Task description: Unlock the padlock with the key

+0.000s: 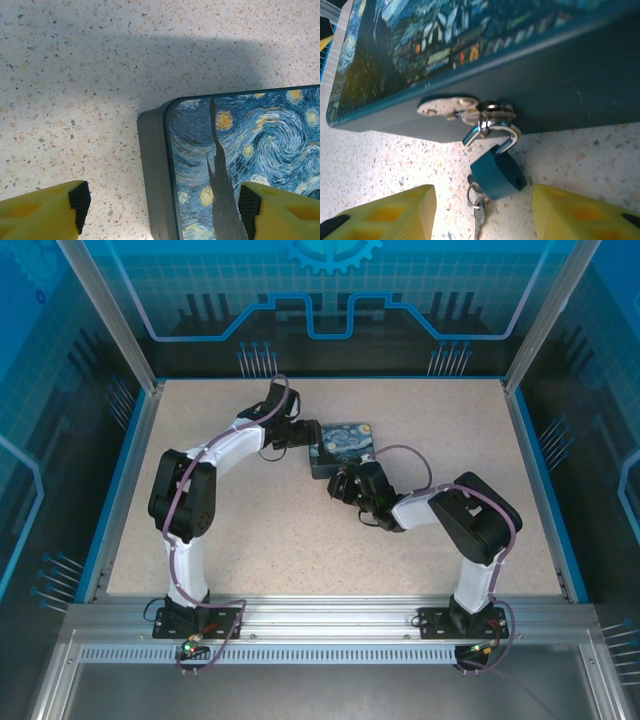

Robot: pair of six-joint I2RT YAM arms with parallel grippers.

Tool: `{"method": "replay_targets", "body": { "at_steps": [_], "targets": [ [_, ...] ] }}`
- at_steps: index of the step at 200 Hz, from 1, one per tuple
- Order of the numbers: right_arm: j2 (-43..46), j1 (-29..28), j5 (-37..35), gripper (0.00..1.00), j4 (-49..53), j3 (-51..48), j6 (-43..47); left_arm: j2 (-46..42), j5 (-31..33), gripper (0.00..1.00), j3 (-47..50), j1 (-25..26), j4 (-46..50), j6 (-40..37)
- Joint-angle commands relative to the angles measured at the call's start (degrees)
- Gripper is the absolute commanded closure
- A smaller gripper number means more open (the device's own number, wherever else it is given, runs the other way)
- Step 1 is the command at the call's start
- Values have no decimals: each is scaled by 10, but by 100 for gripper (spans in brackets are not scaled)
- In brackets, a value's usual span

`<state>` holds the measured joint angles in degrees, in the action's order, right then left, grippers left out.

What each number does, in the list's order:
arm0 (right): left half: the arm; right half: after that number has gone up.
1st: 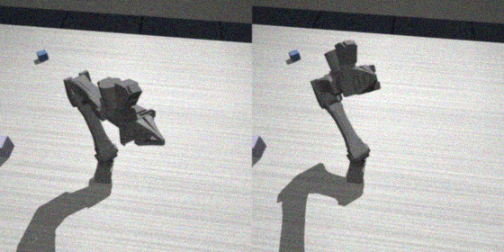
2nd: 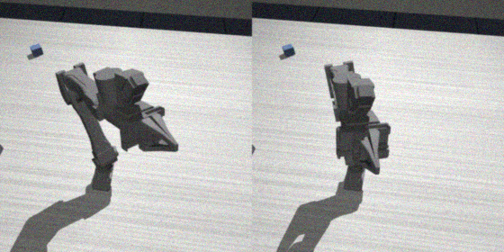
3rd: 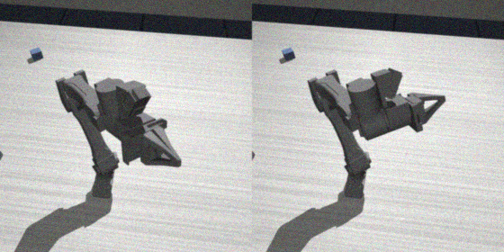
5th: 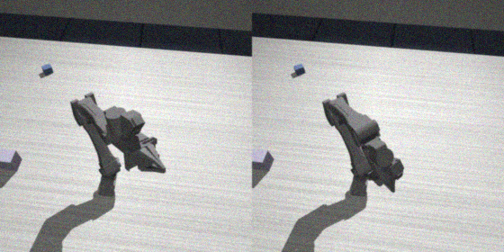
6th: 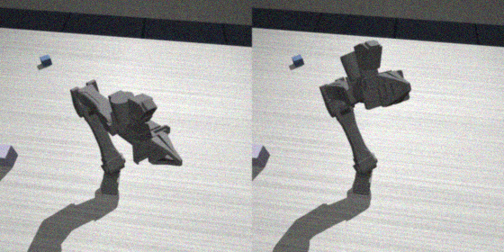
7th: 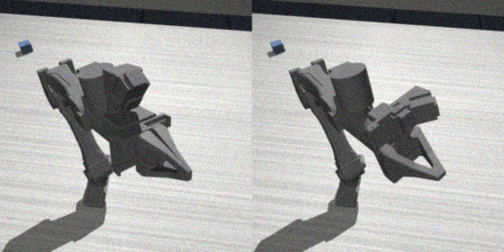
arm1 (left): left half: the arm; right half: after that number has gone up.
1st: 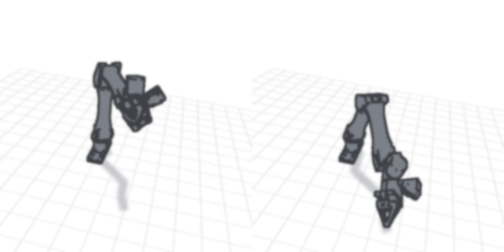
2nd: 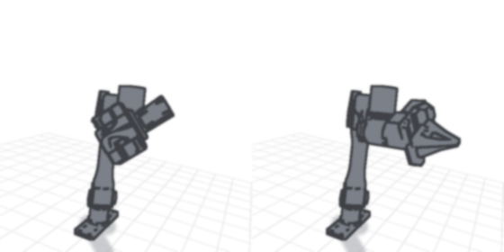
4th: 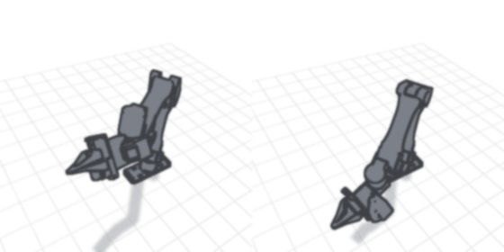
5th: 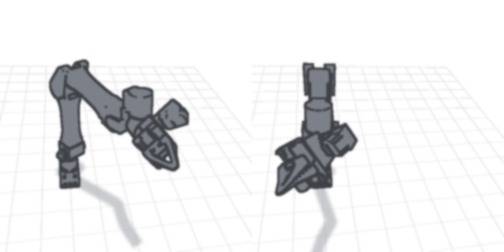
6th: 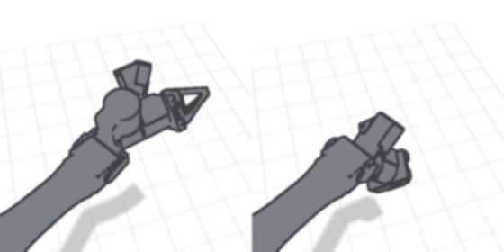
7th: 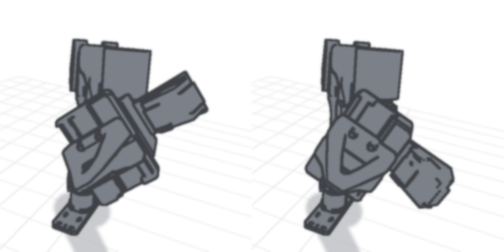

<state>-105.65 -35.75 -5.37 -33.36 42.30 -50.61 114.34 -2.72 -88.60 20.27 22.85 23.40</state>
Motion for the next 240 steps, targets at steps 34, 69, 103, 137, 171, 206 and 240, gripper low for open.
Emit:
{"method": "replay_targets", "body": {
  "at_steps": [34, 69, 103, 137, 171, 206, 240],
  "targets": [
    [-46, 2, 7, 46, 50, 27, 12, 11, 1, 20, -15, 6, 5, -13],
    [-50, 2, 23, 53, 23, 16, 18, 13, -2, 20, -14, 7, 3, -10],
    [-60, 5, 30, 65, 7, 12, 17, 14, -2, 20, -12, 6, 1, -11],
    [-61, 8, 30, 71, 5, 10, 15, 14, -5, 20, -11, 6, -2, -9],
    [-57, 12, 30, 81, 0, 2, 11, 14, -7, 20, -9, 6, -1, -10],
    [-52, 19, 41, 92, -9, -7, 5, 14, -3, 20, 0, 6, -1, -15],
    [-44, 28, 61, 100, -26, -19, -6, 13, 8, 20, 19, 8, -3, -20]
  ]
}}
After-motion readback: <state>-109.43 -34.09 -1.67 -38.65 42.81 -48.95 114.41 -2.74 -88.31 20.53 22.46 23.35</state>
